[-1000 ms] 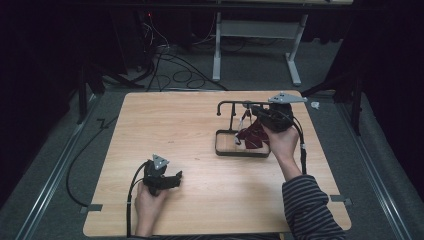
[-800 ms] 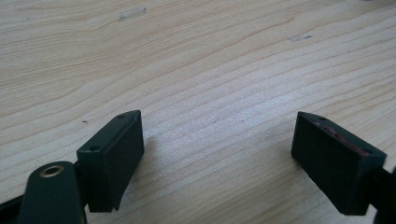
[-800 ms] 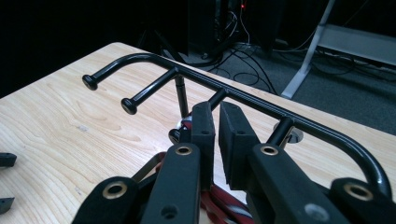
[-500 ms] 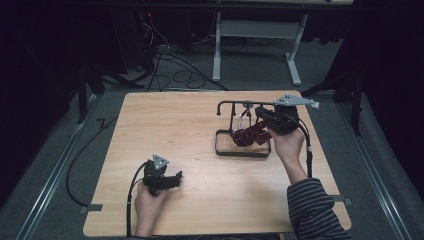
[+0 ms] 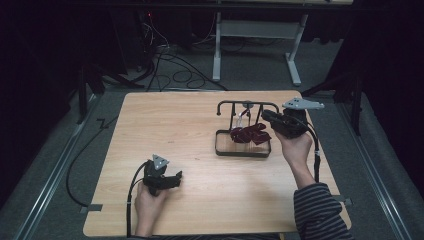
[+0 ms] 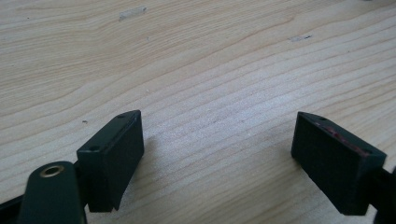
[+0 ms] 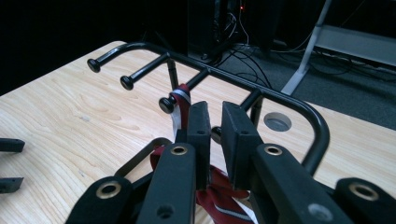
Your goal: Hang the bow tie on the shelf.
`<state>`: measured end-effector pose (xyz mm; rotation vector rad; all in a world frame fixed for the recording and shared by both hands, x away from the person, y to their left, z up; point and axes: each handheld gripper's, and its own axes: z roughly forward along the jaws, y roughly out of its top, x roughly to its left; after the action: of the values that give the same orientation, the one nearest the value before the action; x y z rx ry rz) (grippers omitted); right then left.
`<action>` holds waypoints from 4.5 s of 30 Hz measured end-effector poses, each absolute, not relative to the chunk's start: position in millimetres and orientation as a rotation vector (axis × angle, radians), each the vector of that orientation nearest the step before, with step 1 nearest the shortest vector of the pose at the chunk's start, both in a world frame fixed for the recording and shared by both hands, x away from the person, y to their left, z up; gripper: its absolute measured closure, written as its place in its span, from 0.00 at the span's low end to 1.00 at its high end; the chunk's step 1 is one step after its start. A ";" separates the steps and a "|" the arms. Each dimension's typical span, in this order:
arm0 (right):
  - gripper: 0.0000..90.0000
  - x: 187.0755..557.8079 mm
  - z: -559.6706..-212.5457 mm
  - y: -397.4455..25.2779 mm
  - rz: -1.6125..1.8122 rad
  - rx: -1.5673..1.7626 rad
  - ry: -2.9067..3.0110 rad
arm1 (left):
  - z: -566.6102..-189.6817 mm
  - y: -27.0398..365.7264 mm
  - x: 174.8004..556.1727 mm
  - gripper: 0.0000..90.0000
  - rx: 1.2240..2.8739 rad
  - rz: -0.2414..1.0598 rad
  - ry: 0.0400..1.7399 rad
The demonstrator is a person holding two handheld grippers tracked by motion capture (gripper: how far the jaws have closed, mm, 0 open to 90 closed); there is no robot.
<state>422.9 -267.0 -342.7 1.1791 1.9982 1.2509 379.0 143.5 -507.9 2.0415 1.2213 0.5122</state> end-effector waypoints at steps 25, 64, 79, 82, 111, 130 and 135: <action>0.84 404.6 -349.0 -296.2 1.273 1.210 1.969 | -508.0 143.6 378.9 0.19 2.040 0.513 1.220; 0.83 351.5 -362.2 -340.6 1.285 1.220 1.912 | -508.0 143.6 378.8 0.19 2.041 0.513 1.220; 0.82 337.0 -381.7 -352.8 1.290 1.264 1.908 | -508.0 143.6 378.8 0.19 2.041 0.513 1.220; 0.82 336.1 -386.6 -352.0 1.278 1.266 1.922 | -508.0 143.6 378.8 0.19 2.041 0.513 1.220; 0.81 330.1 -425.8 -356.2 1.293 1.351 1.949 | -508.0 143.6 378.8 0.19 2.041 0.513 1.220; 0.80 335.3 -445.8 -351.8 1.248 1.387 1.994 | -508.0 143.6 378.7 0.19 2.041 0.513 1.220; 0.80 340.3 -452.7 -347.3 1.229 1.404 2.007 | -508.0 143.6 378.7 0.19 2.041 0.513 1.220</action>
<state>340.3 -347.3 -452.7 1.4040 2.0066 1.2292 378.7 143.6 -508.0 2.0411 1.2200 0.5127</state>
